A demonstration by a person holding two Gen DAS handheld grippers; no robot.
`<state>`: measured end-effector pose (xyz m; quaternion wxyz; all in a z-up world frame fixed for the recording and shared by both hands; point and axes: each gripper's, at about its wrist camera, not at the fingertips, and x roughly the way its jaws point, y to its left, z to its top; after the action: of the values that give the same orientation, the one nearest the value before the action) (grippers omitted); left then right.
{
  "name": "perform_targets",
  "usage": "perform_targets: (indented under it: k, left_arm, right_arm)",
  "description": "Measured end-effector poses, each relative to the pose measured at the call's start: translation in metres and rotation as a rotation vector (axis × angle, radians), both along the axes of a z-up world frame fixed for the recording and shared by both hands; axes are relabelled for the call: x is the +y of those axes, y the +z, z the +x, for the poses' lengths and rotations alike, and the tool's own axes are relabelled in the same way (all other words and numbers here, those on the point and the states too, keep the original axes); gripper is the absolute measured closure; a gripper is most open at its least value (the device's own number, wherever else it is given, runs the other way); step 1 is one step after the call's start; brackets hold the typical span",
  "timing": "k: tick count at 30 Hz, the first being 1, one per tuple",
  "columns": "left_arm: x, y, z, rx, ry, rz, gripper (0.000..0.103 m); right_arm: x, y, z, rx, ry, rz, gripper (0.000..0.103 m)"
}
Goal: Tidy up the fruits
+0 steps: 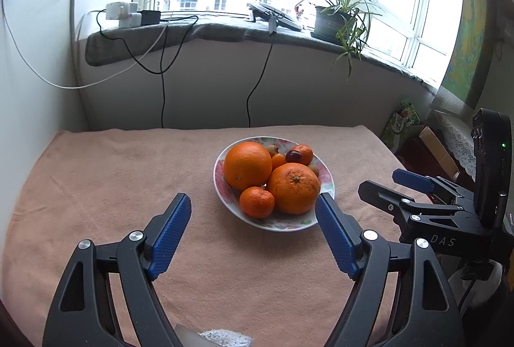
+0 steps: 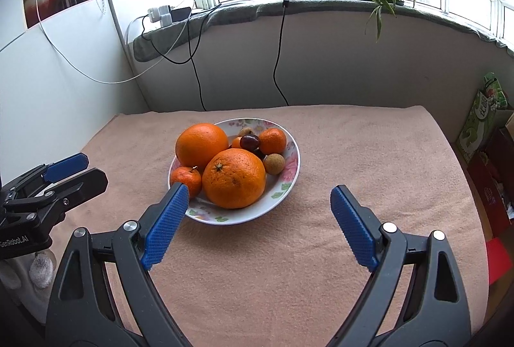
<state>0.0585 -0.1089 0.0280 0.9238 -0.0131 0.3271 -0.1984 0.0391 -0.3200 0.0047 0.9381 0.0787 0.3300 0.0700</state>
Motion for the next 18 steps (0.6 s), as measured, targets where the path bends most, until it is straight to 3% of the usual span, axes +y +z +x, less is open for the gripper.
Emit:
perform_targets:
  k: [18]
  left_arm:
    - [0.0031,-0.0006,-0.0022,0.003,0.004,-0.007,0.023]
  right_arm:
    - [0.0062,-0.0043,0.0004,0.02,0.009,0.006,0.011]
